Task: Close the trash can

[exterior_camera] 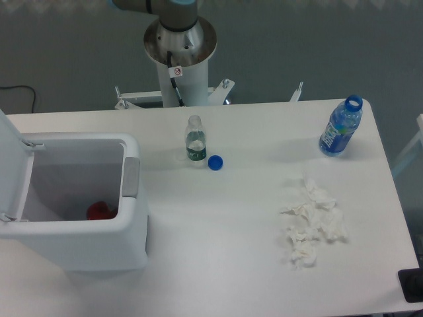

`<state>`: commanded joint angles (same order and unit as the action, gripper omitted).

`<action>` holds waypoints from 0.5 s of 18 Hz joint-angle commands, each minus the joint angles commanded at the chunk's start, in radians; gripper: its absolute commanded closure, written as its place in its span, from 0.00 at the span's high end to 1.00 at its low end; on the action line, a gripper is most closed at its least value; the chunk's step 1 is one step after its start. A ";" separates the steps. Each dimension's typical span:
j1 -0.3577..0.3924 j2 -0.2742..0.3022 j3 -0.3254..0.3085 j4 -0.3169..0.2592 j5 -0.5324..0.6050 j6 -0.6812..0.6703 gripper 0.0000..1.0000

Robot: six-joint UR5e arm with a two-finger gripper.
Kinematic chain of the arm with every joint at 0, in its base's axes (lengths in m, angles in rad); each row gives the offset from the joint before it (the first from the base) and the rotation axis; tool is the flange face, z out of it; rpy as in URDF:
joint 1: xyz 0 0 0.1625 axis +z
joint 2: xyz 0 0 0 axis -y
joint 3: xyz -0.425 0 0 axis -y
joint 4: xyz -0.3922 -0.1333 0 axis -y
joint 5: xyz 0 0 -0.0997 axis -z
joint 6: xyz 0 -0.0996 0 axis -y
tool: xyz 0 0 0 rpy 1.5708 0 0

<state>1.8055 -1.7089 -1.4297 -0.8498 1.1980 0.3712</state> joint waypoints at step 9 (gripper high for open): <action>0.103 0.018 0.002 -0.002 0.031 0.002 1.00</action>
<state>1.9082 -1.6905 -1.4281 -0.8514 1.2287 0.3728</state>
